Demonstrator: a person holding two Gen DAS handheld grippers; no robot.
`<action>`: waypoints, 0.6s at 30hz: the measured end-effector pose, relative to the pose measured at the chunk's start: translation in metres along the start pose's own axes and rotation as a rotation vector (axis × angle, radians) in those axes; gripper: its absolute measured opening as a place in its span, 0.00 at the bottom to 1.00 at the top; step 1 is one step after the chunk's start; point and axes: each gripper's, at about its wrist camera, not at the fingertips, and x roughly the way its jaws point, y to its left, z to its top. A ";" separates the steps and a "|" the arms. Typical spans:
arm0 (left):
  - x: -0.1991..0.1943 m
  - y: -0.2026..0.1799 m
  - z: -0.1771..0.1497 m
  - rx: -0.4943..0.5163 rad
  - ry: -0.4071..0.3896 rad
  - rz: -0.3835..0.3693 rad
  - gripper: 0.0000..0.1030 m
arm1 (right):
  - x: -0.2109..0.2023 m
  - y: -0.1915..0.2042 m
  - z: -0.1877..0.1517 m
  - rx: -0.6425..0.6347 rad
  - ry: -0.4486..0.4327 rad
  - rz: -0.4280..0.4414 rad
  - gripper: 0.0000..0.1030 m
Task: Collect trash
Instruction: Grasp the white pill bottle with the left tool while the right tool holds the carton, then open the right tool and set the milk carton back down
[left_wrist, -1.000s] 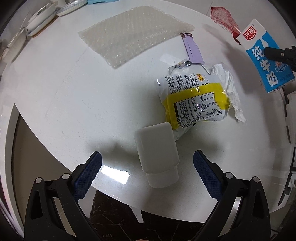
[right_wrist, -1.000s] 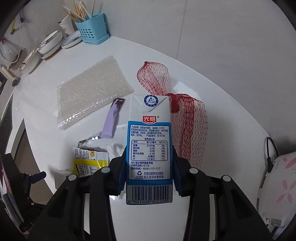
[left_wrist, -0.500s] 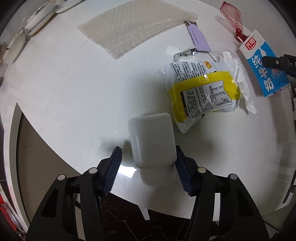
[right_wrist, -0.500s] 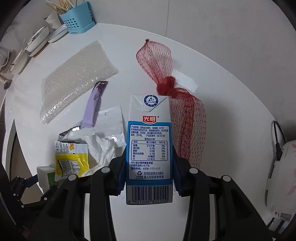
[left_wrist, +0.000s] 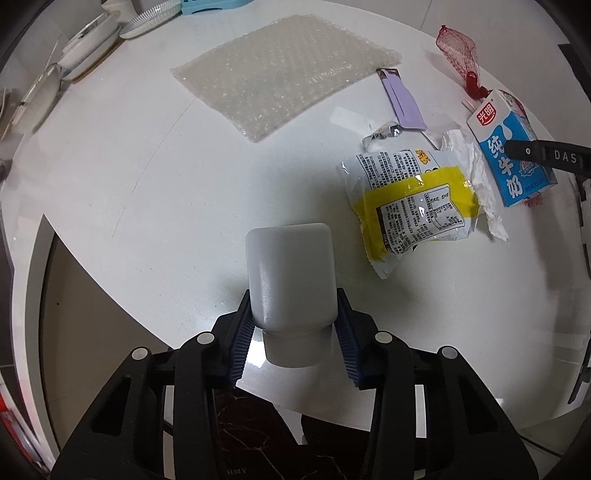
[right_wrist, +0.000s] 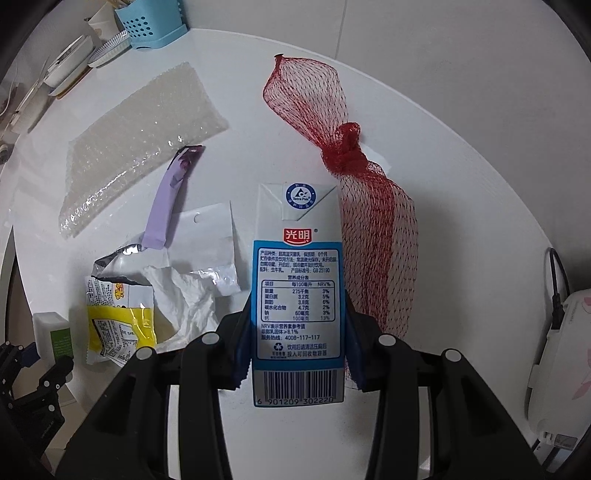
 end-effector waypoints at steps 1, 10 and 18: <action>-0.002 0.002 0.001 -0.003 -0.005 0.001 0.40 | -0.001 0.001 0.000 -0.001 0.000 -0.002 0.39; -0.014 0.015 0.012 -0.009 -0.045 0.010 0.40 | -0.022 -0.005 -0.003 0.029 -0.022 0.019 0.57; -0.026 0.022 0.016 -0.002 -0.073 0.014 0.40 | -0.037 -0.007 0.002 0.051 0.012 0.062 0.60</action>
